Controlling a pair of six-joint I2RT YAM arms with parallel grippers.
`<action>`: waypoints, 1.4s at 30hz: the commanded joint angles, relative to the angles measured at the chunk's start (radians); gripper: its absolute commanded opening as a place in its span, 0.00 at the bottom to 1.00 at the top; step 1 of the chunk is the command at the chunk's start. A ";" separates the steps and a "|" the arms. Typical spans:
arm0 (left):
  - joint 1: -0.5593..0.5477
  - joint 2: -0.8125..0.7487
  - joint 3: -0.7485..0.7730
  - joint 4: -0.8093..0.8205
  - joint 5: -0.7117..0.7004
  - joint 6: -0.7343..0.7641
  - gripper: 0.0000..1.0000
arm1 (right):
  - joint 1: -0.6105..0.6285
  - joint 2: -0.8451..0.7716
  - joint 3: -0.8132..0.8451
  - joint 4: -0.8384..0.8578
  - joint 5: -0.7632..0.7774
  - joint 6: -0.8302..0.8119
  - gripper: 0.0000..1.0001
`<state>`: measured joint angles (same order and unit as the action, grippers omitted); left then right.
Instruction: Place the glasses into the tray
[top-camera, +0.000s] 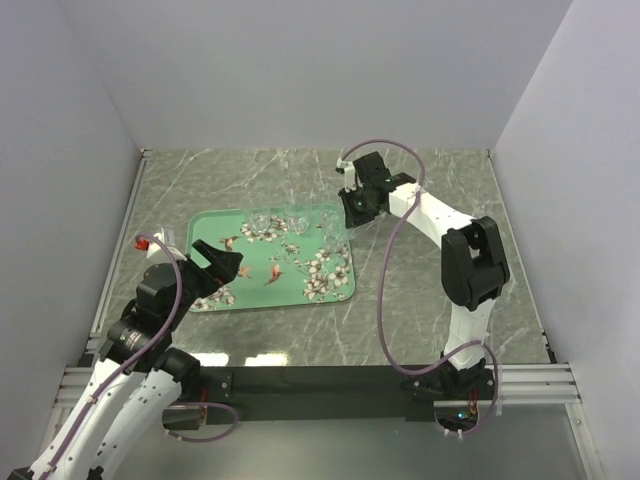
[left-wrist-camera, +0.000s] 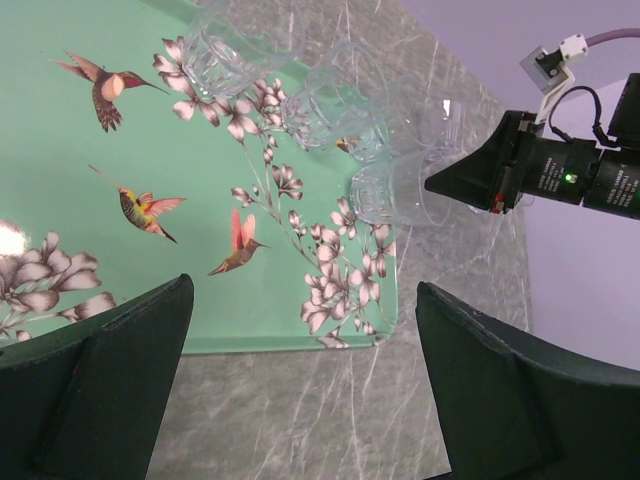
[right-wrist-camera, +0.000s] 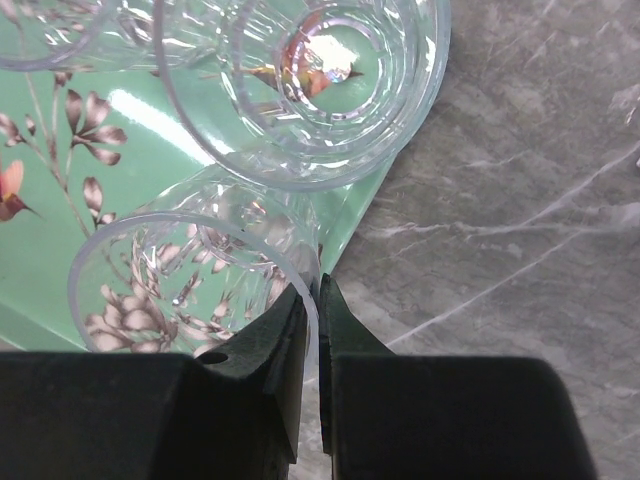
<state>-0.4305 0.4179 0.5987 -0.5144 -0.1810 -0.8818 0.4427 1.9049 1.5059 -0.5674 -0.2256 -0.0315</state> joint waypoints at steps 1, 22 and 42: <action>0.003 0.004 0.013 0.007 -0.006 -0.008 0.99 | 0.008 0.005 0.048 0.052 0.015 0.030 0.06; 0.003 -0.001 0.016 0.011 0.002 -0.008 0.99 | 0.010 -0.021 0.056 0.015 -0.041 0.019 0.34; 0.003 -0.027 -0.002 0.028 0.011 -0.013 0.99 | -0.090 -0.299 -0.065 -0.098 -0.207 -0.229 0.51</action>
<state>-0.4305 0.3946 0.5987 -0.5205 -0.1806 -0.8856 0.3859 1.6333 1.4536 -0.6323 -0.4065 -0.2157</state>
